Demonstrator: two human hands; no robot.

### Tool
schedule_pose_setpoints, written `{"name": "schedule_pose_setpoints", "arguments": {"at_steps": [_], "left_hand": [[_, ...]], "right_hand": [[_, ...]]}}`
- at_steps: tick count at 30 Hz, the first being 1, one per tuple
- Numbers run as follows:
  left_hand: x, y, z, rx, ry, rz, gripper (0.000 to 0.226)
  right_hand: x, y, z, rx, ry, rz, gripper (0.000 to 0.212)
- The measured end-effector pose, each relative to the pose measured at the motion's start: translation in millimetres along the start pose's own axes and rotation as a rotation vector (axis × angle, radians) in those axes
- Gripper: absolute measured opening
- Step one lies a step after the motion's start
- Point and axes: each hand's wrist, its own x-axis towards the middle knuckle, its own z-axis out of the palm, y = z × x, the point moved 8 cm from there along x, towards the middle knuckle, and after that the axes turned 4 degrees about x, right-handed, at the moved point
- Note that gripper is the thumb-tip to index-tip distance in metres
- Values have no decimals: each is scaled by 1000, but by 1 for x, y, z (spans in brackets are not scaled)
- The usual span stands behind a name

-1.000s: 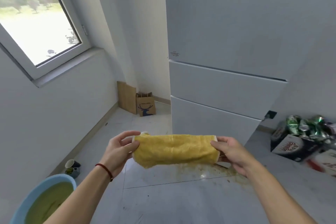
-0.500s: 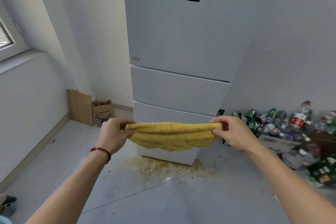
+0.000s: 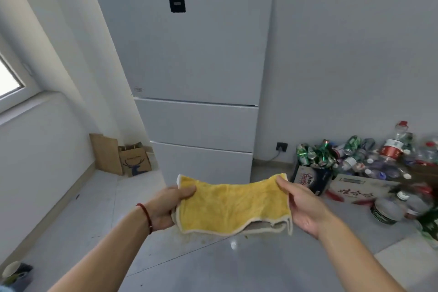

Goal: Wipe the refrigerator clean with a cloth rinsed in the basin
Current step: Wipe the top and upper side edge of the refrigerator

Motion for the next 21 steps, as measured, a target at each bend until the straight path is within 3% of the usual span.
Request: {"name": "schedule_pose_setpoints", "arguments": {"at_steps": [2,4,6,8,10,14,18,21], "left_hand": [[6,-2,29,-27,-23,-29,45],[9,-4,65,-77,-158,-96,46],[13,-4,91,-103,-225,-126,49],[21,-4,105,-85,-202,-117,54],[30,2,124,-23,-152,-82,53],[48,16,189,242,-103,-6,41],[66,35,267,571,-155,63,55],[85,59,284,559,-160,119,45]], "right_hand": [[-6,-13,-43,81,-54,3,43],[-9,-30,-78,75,-98,-2,37],[-13,-44,-110,-157,-36,-35,35],[-15,-58,-130,-410,25,-114,32],[-17,-74,-139,-507,62,-177,30],[-14,-93,-125,-575,58,-239,22],[-6,-91,-66,-578,-135,-176,24],[5,-106,-63,-428,-177,-107,33]]}}
